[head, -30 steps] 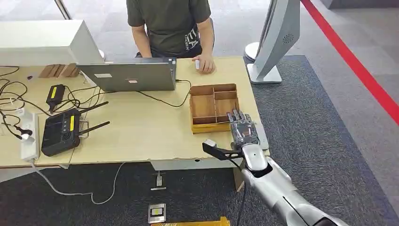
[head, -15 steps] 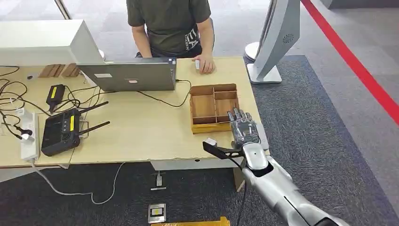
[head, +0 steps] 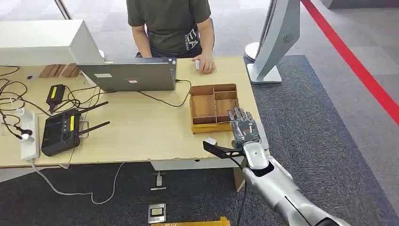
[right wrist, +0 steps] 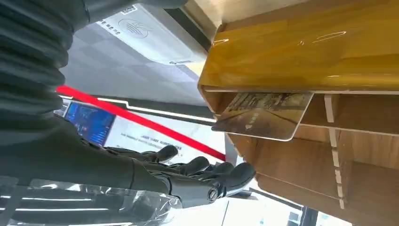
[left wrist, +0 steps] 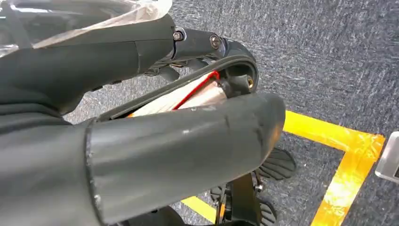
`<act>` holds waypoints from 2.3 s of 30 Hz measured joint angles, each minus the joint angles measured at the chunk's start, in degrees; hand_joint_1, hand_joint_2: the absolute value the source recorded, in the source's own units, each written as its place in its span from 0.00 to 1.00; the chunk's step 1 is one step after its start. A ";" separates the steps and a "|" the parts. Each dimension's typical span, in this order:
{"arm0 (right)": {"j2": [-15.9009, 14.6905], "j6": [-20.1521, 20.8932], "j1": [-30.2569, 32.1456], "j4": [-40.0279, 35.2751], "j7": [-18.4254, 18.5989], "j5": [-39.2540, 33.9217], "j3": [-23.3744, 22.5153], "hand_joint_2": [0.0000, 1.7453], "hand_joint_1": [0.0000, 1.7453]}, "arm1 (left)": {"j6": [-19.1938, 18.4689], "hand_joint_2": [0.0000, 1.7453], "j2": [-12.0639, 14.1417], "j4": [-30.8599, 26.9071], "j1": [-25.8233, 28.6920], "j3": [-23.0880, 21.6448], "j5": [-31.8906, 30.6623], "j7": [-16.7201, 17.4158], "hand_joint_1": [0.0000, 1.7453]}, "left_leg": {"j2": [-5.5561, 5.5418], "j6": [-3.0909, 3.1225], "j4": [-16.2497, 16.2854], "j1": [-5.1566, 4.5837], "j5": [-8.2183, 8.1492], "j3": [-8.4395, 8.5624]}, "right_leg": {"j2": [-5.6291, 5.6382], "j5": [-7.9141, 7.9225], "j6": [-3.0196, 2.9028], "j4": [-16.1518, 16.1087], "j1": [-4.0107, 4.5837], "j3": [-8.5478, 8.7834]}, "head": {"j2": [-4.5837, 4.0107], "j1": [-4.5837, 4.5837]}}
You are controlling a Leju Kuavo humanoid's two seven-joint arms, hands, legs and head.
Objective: Pass the card to the sensor for recognition and then transmit it.
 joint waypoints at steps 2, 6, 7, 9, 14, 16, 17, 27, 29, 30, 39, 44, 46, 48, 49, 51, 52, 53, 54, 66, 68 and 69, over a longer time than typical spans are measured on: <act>0.00 -0.02 0.00 0.00 0.00 0.00 0.00 1.00 1.00 | 0.00 0.00 0.00 0.00 0.00 0.00 -0.02 0.02 0.00 | 0.00 0.00 0.00 0.00 0.00 0.00 | 0.00 0.00 0.00 0.00 0.00 0.00 | 0.00 0.00; 0.07 -0.02 -0.02 -0.39 -0.48 0.00 0.04 1.00 1.00 | 0.00 0.00 0.00 0.00 0.00 -0.04 -0.09 0.02 0.00 | 0.00 0.00 0.00 0.00 0.00 0.00 | 0.00 0.00 0.00 0.00 0.00 0.00 | 0.00 0.00; 0.15 0.04 -0.04 -0.46 -0.57 0.00 0.07 1.00 1.00 | 0.00 0.00 0.00 0.00 -0.01 -0.07 -0.11 0.02 0.00 | 0.00 0.00 0.00 0.00 0.00 0.00 | 0.00 0.00 0.00 0.00 0.00 0.00 | 0.00 0.00; 0.28 0.42 -0.03 -0.50 -0.79 -0.20 0.11 1.00 1.00 | 0.00 0.00 0.00 0.00 -0.01 -0.07 -0.11 0.02 0.00 | -0.01 0.00 0.00 0.00 0.00 -0.01 | 0.00 0.00 0.00 0.00 0.00 0.00 | 0.00 0.00; 0.92 0.50 -0.11 -0.90 -2.30 -1.31 0.22 1.00 1.00 | 0.09 0.00 -0.02 0.00 -0.02 -0.07 0.13 0.02 0.00 | 0.00 0.00 0.00 0.02 0.00 0.00 | 0.00 0.00 0.00 0.00 0.02 0.01 | 0.00 0.00; 1.63 -1.09 -0.13 -0.42 -3.28 -1.88 0.24 1.00 1.00 | 0.43 0.00 -0.02 0.00 -0.03 -0.07 0.44 0.02 0.00 | 0.01 0.00 -0.01 0.02 0.00 0.00 | 0.00 0.00 0.00 0.00 0.02 0.01 | 0.00 0.00; 2.14 -1.89 -0.15 0.23 -3.54 -2.03 0.30 1.00 1.00 | 0.57 0.00 -0.02 0.00 -0.06 -0.07 0.59 0.02 0.00 | 0.01 0.00 0.00 0.02 0.00 0.00 | 0.00 0.00 0.00 0.00 0.02 0.01 | 0.00 0.00; 4.87 -4.42 -1.34 4.72 -3.96 -2.23 0.98 1.00 1.00 | 1.57 0.00 -0.48 0.00 -0.09 -0.07 1.14 0.83 0.00 | 0.05 0.00 0.00 0.03 0.00 0.06 | 0.03 0.00 -0.01 0.00 0.03 0.03 | 0.00 0.02; 5.12 -4.42 -1.39 5.01 -3.96 -2.21 0.98 1.00 1.00 | 1.68 0.00 -0.57 0.00 -0.10 -0.07 1.25 0.83 0.00 | 0.06 0.00 0.00 0.03 0.00 0.07 | 0.03 0.00 -0.01 0.00 0.03 0.04 | 0.00 0.02; 5.25 -4.44 -1.40 5.16 -3.98 -2.19 0.98 1.00 1.00 | 1.73 0.00 -0.59 0.00 -0.09 -0.07 1.27 0.83 0.00 | 0.06 0.00 0.00 0.03 0.00 0.08 | 0.04 0.00 -0.01 0.00 0.03 0.05 | 0.00 0.00; 5.90 -4.50 -1.43 6.32 -4.04 -2.05 1.01 1.00 1.00 | 1.73 0.00 -0.68 0.00 -0.08 -0.07 1.40 0.76 0.00 | 0.06 0.00 0.00 0.03 0.00 0.09 | 0.05 0.00 -0.01 0.00 0.03 0.05 | 0.00 0.00; 6.08 -4.50 -1.47 6.73 -4.04 -2.05 1.01 1.00 1.00 | 1.73 0.00 -0.68 0.00 -0.09 -0.07 1.40 0.76 0.00 | 0.06 0.00 0.00 0.03 0.00 0.09 | 0.05 0.00 -0.01 0.00 0.03 0.06 | 0.00 0.02; 6.19 -4.52 -1.49 6.95 -4.07 -2.05 1.03 1.00 1.00 | 1.79 0.00 -0.68 0.00 -0.08 -0.07 1.44 0.77 0.00 | 0.06 0.00 0.00 0.03 0.00 0.09 | 0.05 0.00 -0.01 0.00 0.03 0.06 | 0.00 0.02; 6.32 -4.52 -1.49 7.24 -4.13 -1.99 1.07 1.00 1.00 | 2.05 0.00 -0.70 0.00 -0.09 -0.07 1.57 0.76 0.00 | 0.06 0.00 0.00 0.03 0.00 0.09 | 0.05 0.00 -0.01 0.00 0.03 0.06 | 0.00 0.02; 6.34 -4.55 -1.49 7.32 -4.15 -1.95 1.07 1.00 1.00 | 2.14 0.00 -0.70 0.00 -0.09 -0.07 1.62 0.76 0.00 | 0.06 0.00 0.00 0.03 0.00 0.09 | 0.05 0.00 -0.01 0.00 0.03 0.06 | 0.00 0.00; 6.45 -4.55 -1.46 7.48 -4.20 -1.90 1.14 1.00 1.00 | 2.27 0.00 -0.70 0.00 -0.08 -0.07 1.86 0.81 0.00 | 0.06 0.00 0.00 0.03 0.00 0.09 | 0.05 0.00 -0.01 0.00 0.03 0.06 | 0.00 0.00; 6.54 -4.55 -1.42 7.48 -4.20 -1.90 1.18 1.00 1.00 | 2.36 0.00 -0.70 0.00 -0.08 -0.07 1.97 0.87 0.00 | 0.06 0.00 0.00 0.03 0.00 0.09 | 0.05 0.00 -0.01 0.00 0.03 0.06 | 0.00 0.00; 6.62 -4.55 -1.37 7.50 -4.20 -1.88 1.27 1.00 1.00 | 2.45 0.00 -0.74 0.00 -0.08 -0.07 2.06 0.87 0.00 | 0.06 0.00 0.00 0.03 0.00 0.09 | 0.05 0.00 -0.01 0.00 0.03 0.06 | 0.00 0.00; 6.67 -4.55 -1.33 7.54 -4.22 -1.88 1.38 1.00 1.00 | 2.53 0.00 -0.77 0.00 -0.08 -0.06 2.05 0.90 0.00 | 0.06 0.00 0.00 0.03 0.00 0.10 | 0.06 0.00 -0.01 0.00 0.03 0.05 | 0.00 0.00; 6.84 -4.00 -0.83 7.93 -3.98 -1.00 1.62 1.00 1.00 | 2.47 0.00 -0.96 0.00 -0.08 -0.07 1.97 0.79 0.00 | 0.07 0.00 0.00 0.02 0.00 0.12 | 0.06 0.00 -0.01 -0.01 0.03 0.07 | 0.00 0.00; 6.53 -4.02 -0.85 7.54 -3.48 -0.46 1.68 1.00 1.00 | 2.21 0.00 -0.96 0.00 -0.07 -0.07 1.75 0.74 0.00 | 0.07 0.00 0.00 0.02 0.00 0.12 | 0.06 0.00 -0.01 -0.01 0.03 0.07 | 0.00 0.00; 6.25 -3.98 -0.83 7.10 -3.37 -0.13 1.70 1.00 1.00 | 2.12 0.00 -0.96 0.00 -0.06 -0.07 1.57 0.72 0.00 | 0.06 0.00 0.00 0.02 0.00 0.12 | 0.06 0.00 -0.01 -0.01 0.02 0.08 | 0.00 0.00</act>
